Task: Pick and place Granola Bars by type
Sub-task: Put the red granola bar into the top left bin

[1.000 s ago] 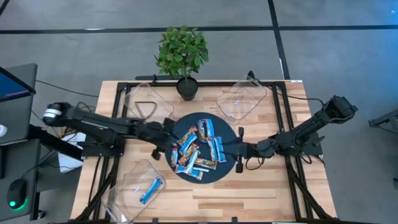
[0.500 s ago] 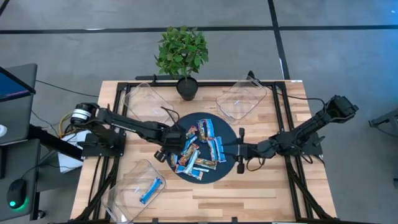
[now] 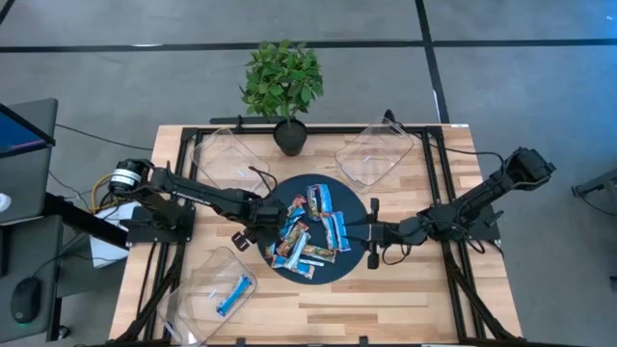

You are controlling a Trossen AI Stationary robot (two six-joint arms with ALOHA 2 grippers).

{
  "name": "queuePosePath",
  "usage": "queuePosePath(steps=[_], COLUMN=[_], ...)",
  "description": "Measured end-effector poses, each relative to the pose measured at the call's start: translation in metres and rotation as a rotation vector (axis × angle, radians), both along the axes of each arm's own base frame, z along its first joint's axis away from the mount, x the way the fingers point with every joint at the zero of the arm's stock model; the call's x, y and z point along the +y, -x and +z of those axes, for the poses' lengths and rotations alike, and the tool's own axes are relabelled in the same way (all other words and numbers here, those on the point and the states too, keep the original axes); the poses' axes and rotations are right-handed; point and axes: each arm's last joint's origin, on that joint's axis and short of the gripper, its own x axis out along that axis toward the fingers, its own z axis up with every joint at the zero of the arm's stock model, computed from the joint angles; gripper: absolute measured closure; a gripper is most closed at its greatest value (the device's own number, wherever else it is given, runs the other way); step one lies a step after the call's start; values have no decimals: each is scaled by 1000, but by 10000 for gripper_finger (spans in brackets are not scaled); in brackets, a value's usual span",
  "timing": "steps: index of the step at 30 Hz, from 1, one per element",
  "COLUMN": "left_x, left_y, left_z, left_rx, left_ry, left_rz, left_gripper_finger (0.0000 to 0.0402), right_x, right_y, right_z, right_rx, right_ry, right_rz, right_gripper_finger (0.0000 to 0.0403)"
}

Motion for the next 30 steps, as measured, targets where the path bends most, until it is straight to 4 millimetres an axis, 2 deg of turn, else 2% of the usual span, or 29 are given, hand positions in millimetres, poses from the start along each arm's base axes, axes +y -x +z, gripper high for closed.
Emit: queuePosePath(steps=[7, 17, 22, 28, 30], left_x=[0, -2, -2, -1, 0], left_y=[0, -4, -7, -13, -11], left_z=[0, 0, -14, -35, -37], left_rx=[-1, -39, 11, 76, 93], left_ry=[-35, 13, 3, -101, -112], left_rz=[-127, -160, -173, -181, -172], left_gripper_finger=[253, 255, 255, 255, 255], right_x=[0, 0, 0, 0, 0], right_y=[0, 0, 0, 0, 0], right_z=[0, 0, 0, 0, 0], right_rx=[1, 1, 1, 0, 1], right_ry=[0, -15, -15, -16, -15], right_rz=[2, -1, -1, 0, 0], right_gripper_finger=[271, 271, 271, 271, 271])
